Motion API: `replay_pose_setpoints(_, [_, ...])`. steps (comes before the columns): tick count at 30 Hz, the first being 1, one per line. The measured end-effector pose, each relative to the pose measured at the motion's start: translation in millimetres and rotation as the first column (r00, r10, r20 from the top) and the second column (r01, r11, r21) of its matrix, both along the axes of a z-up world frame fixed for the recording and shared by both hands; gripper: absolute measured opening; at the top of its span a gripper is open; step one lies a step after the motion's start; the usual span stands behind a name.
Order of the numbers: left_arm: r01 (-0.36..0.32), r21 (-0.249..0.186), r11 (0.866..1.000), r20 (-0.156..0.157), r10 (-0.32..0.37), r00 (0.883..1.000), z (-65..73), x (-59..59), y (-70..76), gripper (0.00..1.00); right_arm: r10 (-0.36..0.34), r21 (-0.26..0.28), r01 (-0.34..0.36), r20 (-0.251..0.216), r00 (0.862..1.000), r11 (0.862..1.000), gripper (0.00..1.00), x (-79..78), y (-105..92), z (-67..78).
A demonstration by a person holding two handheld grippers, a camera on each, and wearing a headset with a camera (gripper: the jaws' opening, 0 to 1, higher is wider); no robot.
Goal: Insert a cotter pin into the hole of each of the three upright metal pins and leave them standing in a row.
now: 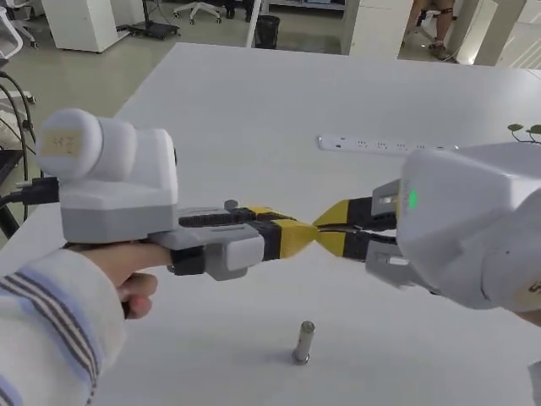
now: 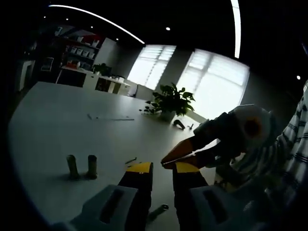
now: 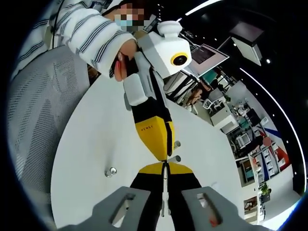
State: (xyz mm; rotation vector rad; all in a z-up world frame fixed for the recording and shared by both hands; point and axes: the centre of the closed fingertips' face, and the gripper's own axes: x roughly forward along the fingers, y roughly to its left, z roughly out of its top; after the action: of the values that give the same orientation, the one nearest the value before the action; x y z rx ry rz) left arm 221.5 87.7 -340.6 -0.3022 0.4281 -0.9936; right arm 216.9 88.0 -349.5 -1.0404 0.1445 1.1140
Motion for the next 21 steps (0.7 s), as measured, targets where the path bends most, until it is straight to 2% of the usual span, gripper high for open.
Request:
replay_pose_setpoints(5, [0.010,-0.012,1.000,-0.007,-0.010,1.000,1.8,-1.3,-0.2,0.03,0.000,0.001,0.000,0.008,1.000,1.000,0.00,0.8,0.2,1.6])
replay_pose_setpoints(17, [0.016,-0.010,1.000,-0.015,-0.016,1.000,1.3,-2.4,0.5,0.00,0.020,-0.011,-0.020,0.014,1.000,1.000,0.00,-3.2,0.6,2.0])
replay_pose_setpoints(21, [0.022,-0.001,1.000,-0.009,-0.022,1.000,0.1,-4.2,-0.5,0.00,0.027,-0.016,-0.027,0.017,0.999,1.000,0.00,-4.6,1.6,2.5])
